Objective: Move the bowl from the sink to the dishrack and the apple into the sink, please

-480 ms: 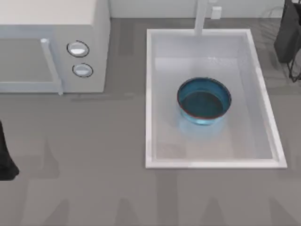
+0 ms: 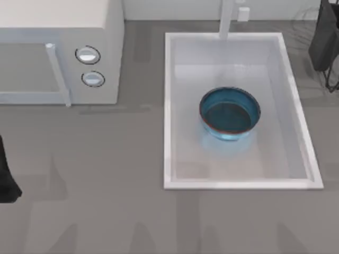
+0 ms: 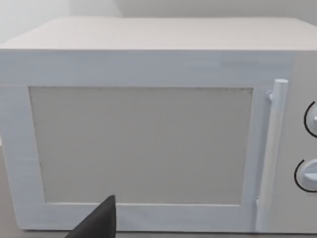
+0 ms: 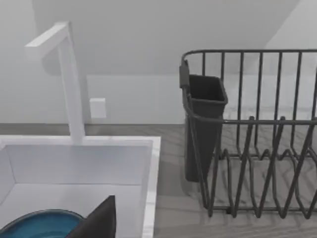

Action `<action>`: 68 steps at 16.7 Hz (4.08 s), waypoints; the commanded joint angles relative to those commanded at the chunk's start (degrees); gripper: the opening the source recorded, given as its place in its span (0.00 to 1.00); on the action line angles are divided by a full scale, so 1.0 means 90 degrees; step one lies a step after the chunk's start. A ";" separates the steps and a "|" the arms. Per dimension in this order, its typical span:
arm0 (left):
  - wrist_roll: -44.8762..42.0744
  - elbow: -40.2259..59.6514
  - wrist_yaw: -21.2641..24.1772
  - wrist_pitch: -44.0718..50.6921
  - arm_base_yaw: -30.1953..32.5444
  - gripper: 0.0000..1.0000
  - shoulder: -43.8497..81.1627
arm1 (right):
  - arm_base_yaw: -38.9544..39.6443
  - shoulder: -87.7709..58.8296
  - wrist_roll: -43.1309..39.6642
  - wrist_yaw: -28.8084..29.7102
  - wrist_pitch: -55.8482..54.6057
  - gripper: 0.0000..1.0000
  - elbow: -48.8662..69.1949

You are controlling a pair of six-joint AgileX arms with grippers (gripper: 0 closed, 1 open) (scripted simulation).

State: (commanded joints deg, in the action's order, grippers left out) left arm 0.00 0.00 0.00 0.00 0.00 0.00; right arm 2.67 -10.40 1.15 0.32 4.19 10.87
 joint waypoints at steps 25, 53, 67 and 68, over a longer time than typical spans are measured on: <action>0.0000 0.0000 0.0000 0.0000 0.0000 1.00 0.0000 | 0.2858 -1.4944 0.3036 0.0324 0.7237 1.00 1.3525; 0.0000 0.0000 0.0000 0.0000 0.0000 1.00 0.0000 | 0.2905 -1.7062 0.3184 0.0679 0.6172 0.70 1.4750; 0.0000 0.0000 0.0000 0.0000 0.0000 1.00 0.0000 | 0.2905 -1.7062 0.3184 0.0679 0.6172 0.00 1.4750; 0.0000 0.0000 0.0000 0.0000 0.0000 1.00 0.0000 | 0.2905 -1.7062 0.3184 0.0679 0.6172 0.00 1.4750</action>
State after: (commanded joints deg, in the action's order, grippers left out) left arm 0.00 0.00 0.00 0.00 0.00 0.00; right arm 28.82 -163.96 29.81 6.43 59.74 143.62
